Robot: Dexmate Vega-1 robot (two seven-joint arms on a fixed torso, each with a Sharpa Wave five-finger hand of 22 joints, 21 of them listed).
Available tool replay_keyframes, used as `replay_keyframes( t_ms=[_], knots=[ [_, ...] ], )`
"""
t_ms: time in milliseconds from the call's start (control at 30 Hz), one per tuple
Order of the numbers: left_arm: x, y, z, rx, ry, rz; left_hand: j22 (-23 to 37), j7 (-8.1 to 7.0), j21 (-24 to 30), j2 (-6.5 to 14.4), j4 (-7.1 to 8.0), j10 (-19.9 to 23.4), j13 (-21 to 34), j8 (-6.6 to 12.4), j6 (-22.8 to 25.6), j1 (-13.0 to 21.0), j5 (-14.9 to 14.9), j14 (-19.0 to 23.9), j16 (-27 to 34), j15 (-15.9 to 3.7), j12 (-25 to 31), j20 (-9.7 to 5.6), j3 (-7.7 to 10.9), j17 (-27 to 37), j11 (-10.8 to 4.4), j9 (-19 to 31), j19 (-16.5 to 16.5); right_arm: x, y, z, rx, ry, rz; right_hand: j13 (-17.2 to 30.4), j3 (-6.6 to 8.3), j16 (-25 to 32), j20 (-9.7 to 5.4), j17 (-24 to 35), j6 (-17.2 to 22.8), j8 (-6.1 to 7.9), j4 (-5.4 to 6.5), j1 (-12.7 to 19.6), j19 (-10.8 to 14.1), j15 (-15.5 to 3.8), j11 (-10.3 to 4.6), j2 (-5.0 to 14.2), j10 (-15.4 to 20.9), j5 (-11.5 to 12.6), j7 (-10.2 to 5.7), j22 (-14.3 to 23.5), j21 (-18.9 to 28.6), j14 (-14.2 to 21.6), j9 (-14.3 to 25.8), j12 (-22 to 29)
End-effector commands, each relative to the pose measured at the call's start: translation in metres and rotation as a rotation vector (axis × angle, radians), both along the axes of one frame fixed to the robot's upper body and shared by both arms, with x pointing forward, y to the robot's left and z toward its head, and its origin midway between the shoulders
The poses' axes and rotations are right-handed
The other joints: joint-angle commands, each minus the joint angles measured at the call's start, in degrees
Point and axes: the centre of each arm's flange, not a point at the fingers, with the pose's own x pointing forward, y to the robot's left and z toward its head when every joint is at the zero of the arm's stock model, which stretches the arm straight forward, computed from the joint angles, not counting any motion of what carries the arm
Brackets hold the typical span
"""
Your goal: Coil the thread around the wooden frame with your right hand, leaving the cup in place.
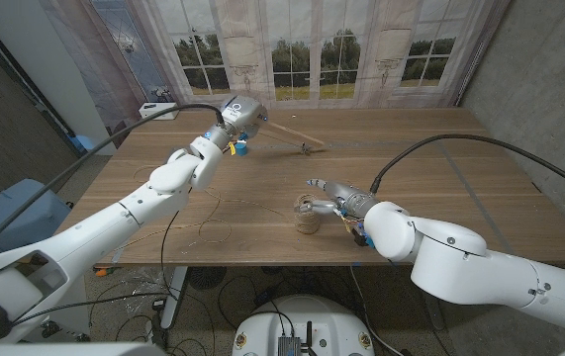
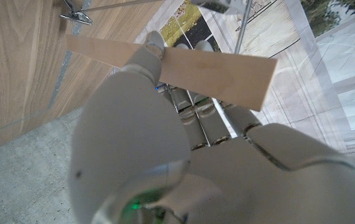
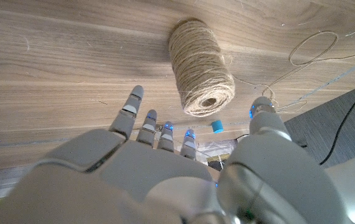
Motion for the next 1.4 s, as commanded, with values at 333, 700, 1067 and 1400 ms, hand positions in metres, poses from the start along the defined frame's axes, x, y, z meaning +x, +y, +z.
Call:
replay_keyframes(
  t_ms=[333,700,1067,1400],
  knots=[
    [-0.004,0.008,-0.002,-0.019,-0.009,-0.015,-0.2,1.88,1.1,6.4,0.15,0.1,0.6,-0.34,2.2,6.4,0.1,2.5,0.1,-6.26,-0.2,-4.21,0.29,0.6,-0.56,0.1,-0.4,0.005,0.044,0.004,-0.186,-0.028,0.029,0.0,1.61,1.3,-0.20,0.3,-0.2,1.72,0.07,8.8,6.0,-2.30,-1.89,0.53,-1.8,1.5,-2.34,0.3,1.4,4.2,0.4,1.1],
    [-0.002,0.013,-0.010,-0.094,0.012,-0.061,-0.5,2.37,2.7,6.2,-0.04,0.5,0.9,-0.54,2.7,6.6,0.1,4.0,0.4,-6.30,-0.6,-4.46,0.41,1.0,-0.14,0.1,0.6,0.012,0.056,0.004,-0.238,-0.084,0.026,0.2,0.55,7.5,-5.66,3.3,9.3,3.65,0.69,14.9,15.7,-9.35,-3.55,3.50,5.7,1.4,-2.31,1.4,4.7,18.2,0.7,3.3],
    [-0.002,0.018,-0.012,-0.181,0.039,-0.128,-0.7,2.53,3.9,6.0,-0.20,0.9,0.9,-0.87,2.7,6.8,0.1,5.2,0.6,-6.28,-0.9,-4.45,0.54,1.2,0.14,0.1,1.5,0.024,0.064,0.000,-0.305,0.062,0.034,0.3,-2.17,8.0,-5.03,5.7,9.6,2.10,0.77,17.6,16.4,-8.44,-3.33,1.32,2.7,1.7,-2.36,2.0,5.6,16.6,0.4,1.7],
    [-0.005,0.023,-0.014,-0.189,0.039,-0.122,-0.8,2.42,4.3,5.8,-0.19,0.9,1.2,-1.10,2.6,6.8,0.1,5.1,0.4,-6.25,-1.2,-4.55,0.64,1.3,0.03,0.1,1.3,0.029,0.065,-0.004,-0.281,-0.012,-0.022,0.8,-3.19,19.4,-13.98,13.1,27.6,6.52,0.58,29.0,31.0,-15.32,-3.15,6.92,19.9,2.0,-1.04,6.3,17.7,36.1,0.6,7.8]
  ],
)
